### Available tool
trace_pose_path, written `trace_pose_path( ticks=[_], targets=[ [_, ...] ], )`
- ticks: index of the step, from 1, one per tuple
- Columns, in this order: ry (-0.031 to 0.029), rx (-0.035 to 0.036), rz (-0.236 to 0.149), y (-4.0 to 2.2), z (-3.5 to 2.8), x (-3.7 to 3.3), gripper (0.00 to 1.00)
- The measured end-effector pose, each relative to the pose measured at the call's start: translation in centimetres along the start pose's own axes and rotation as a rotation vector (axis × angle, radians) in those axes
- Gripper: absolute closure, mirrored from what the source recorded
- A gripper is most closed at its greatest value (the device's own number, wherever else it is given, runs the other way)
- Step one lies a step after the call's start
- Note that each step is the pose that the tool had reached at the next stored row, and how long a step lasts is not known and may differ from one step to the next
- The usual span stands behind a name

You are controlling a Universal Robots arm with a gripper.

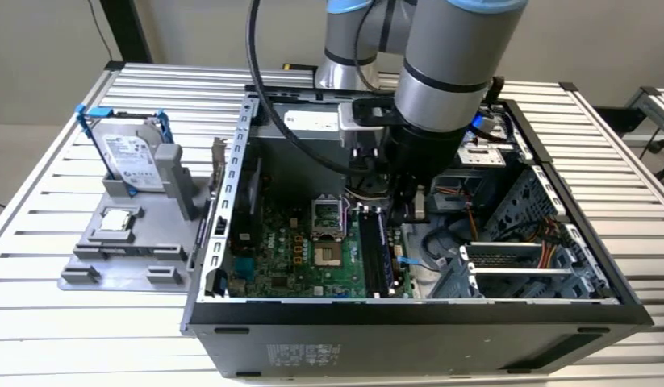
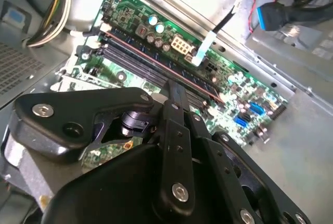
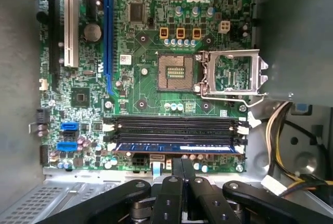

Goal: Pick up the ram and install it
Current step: 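Press down the ram until it locks into place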

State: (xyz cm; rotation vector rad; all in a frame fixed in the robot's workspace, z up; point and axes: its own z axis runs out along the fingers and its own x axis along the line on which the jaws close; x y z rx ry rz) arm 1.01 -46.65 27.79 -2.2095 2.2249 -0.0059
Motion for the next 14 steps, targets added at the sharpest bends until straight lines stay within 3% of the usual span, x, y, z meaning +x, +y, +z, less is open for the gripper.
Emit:
trace_pose_path(
  ticks=[3, 9, 14],
  targets=[
    [-0.0001, 0.0, 0.0, -0.01, -1.1, 0.0, 1.0],
    [0.0001, -0.0004, 0.0, -0.02, -2.59, 0.0, 1.0],
    [-0.0001, -0.0018, 0.0, -0.02, -2.63, 0.0, 1.0]
  ],
)
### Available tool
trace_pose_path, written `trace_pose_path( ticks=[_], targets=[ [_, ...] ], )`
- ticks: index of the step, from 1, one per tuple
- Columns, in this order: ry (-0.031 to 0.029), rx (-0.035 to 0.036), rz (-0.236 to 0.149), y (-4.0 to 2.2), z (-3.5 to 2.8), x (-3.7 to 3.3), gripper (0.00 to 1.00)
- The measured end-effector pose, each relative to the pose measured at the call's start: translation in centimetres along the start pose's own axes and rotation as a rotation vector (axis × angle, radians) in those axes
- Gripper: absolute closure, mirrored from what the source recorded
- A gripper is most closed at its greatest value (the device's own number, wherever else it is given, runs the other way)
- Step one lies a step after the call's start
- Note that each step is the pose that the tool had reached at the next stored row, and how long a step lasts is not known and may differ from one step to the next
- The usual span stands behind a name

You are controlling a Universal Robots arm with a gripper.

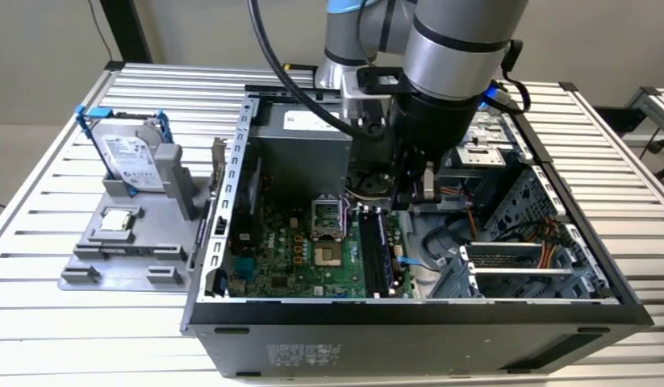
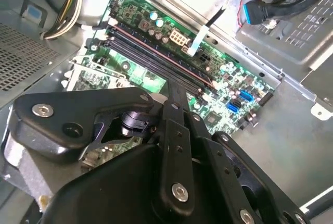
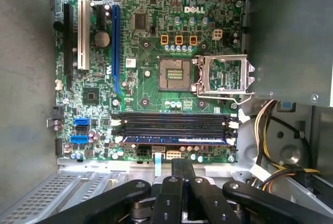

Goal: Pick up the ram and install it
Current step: 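Press down the ram until it locks into place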

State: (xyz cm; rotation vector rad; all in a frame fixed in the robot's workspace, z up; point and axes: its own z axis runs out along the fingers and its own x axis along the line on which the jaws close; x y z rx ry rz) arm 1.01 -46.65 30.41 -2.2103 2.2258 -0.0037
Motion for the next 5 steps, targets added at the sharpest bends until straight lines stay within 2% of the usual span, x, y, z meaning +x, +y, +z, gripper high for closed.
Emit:
trace_pose_path(
  ticks=[5],
  targets=[
    [0.0002, -0.0015, 0.0, 0.0, -0.01, 0.0, 1.0]
  ],
)
